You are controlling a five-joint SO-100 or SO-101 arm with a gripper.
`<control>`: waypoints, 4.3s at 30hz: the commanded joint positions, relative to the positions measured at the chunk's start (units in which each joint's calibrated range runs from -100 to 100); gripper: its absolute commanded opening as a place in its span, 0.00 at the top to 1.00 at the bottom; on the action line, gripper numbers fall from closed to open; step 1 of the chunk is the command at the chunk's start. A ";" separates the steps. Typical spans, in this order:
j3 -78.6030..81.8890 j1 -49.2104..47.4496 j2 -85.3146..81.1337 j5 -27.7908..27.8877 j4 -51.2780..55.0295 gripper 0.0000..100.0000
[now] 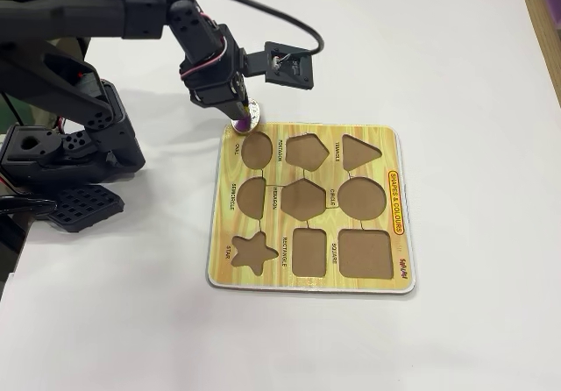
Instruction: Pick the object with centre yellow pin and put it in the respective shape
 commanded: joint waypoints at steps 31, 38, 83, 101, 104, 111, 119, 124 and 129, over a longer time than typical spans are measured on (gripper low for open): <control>-1.98 14.68 1.51 11.69 0.46 0.95; -2.97 14.87 3.68 11.69 0.38 0.95; -5.49 15.66 5.19 11.64 -1.35 0.95; -5.58 15.85 5.27 9.39 -1.35 0.95; -5.58 15.85 5.27 9.34 -1.35 0.95; -8.36 16.83 5.94 9.08 -1.35 0.95; -7.73 18.29 5.94 9.18 -1.26 0.95; -7.55 18.39 5.94 9.18 -0.83 0.95; -7.55 19.17 5.94 9.24 -0.57 0.95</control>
